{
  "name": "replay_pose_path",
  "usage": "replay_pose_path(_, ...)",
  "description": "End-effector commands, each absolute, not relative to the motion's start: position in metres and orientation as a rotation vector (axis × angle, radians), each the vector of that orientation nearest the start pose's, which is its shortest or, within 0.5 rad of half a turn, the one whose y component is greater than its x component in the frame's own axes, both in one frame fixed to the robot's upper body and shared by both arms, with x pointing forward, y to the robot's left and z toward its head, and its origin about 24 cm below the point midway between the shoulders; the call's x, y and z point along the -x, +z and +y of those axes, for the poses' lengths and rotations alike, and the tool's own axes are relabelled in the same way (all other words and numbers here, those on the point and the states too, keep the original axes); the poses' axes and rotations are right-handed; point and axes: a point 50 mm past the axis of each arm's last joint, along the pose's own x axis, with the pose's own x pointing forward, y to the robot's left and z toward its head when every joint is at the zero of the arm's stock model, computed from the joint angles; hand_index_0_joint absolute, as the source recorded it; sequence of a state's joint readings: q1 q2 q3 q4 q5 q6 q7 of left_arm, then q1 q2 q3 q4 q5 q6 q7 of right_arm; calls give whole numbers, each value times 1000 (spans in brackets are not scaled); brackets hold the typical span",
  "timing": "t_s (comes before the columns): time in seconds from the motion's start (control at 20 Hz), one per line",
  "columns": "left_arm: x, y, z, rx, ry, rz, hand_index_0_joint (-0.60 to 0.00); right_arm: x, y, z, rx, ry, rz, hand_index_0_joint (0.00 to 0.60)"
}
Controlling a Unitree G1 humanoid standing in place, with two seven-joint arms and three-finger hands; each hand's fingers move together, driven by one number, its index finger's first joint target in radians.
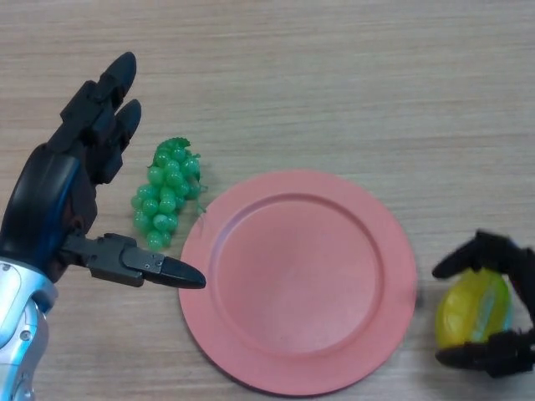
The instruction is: Pick up the yellow starfruit and place it on the plate
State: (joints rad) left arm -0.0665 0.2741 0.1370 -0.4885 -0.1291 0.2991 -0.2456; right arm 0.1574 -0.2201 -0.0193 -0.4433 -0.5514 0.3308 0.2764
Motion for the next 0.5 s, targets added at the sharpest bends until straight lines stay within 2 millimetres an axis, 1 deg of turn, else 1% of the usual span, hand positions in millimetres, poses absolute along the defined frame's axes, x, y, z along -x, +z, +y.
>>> replay_pose_path(0.05,-239,185,199,-241,-156,-434,0,-223,118,-187,791,49,-67,600)
replay_pose_path(0.1,-238,186,198,-240,-165,-445,0,-227,126,-176,767,75,-100,600)
replay_pose_path(0.15,-237,187,198,-239,-167,-448,0,-229,129,-171,762,86,-113,600)
replay_pose_path(0.2,-237,187,197,-231,-174,-450,0,-235,133,-158,737,125,-162,600)
replay_pose_path(0.25,-237,187,197,-229,-174,-450,0,-237,134,-154,733,138,-177,600)
replay_pose_path(0.3,-237,189,198,-224,-172,-453,0,-244,134,-142,752,183,-228,600)
replay_pose_path(0.35,-237,189,198,-223,-171,-455,0,-247,134,-138,760,190,-262,600)
replay_pose_path(0.4,-236,187,199,-221,-167,-455,0,-251,131,-127,714,232,-257,600)
replay_pose_path(0.45,-236,187,200,-216,-164,-456,0,-253,130,-123,706,243,-260,600)
replay_pose_path(0.5,-235,188,201,-215,-147,-465,0,-257,125,-112,690,273,-275,600)
